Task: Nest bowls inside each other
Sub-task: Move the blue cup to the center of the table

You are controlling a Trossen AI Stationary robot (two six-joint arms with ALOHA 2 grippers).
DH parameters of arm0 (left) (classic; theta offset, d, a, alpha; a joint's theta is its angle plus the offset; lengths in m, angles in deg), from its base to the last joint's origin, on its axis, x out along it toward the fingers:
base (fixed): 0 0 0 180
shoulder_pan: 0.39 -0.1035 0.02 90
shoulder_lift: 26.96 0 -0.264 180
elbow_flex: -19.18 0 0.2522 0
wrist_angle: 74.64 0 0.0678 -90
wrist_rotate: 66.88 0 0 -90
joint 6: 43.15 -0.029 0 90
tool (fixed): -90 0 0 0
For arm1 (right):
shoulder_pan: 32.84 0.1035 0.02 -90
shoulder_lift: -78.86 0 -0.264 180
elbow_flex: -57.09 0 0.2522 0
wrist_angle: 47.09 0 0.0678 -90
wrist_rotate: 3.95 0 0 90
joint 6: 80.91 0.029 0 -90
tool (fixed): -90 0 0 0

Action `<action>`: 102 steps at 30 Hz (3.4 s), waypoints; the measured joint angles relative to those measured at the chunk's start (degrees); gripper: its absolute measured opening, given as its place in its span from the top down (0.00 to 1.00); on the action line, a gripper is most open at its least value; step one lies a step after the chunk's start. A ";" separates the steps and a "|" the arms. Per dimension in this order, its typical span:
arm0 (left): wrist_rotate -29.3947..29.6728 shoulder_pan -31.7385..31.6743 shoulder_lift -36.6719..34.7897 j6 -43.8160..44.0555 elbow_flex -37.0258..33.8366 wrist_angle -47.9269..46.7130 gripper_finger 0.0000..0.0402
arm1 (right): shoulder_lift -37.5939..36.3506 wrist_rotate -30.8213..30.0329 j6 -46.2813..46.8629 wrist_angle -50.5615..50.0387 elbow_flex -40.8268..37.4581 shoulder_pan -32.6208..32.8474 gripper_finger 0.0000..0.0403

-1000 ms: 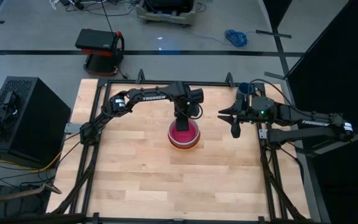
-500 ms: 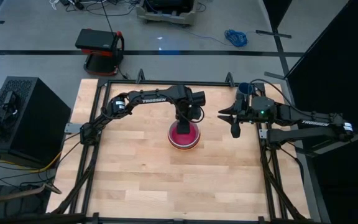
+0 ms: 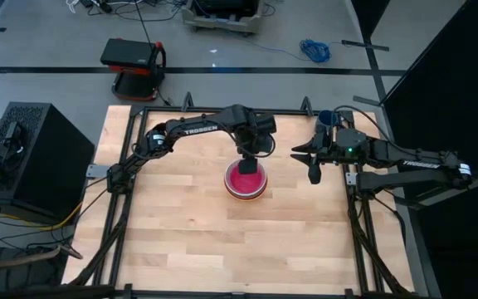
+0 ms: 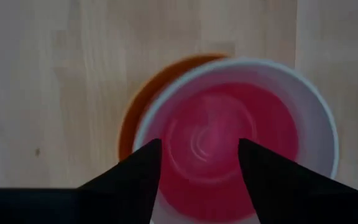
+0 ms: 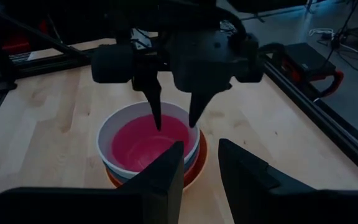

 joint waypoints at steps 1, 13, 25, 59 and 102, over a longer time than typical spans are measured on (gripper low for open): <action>-0.21 0.17 -0.02 0.07 0.00 -0.76 0.49 | 0.01 0.00 0.00 -0.03 0.00 -0.01 0.78; 4.28 6.11 -1.58 2.84 -0.08 1.43 0.56 | -0.01 0.00 -0.08 -2.68 0.00 0.01 0.78; 20.21 8.78 -6.93 7.68 -0.14 8.65 0.72 | -0.01 0.00 -0.11 -5.02 0.02 -0.01 0.78; 46.40 23.50 -34.06 19.46 -77.69 108.35 0.92 | 0.01 -1.49 -0.31 -5.73 0.02 -0.01 0.78; 48.07 26.80 -24.16 21.13 -77.72 113.54 1.00 | 0.01 -1.51 0.05 -1.14 0.02 -0.01 0.78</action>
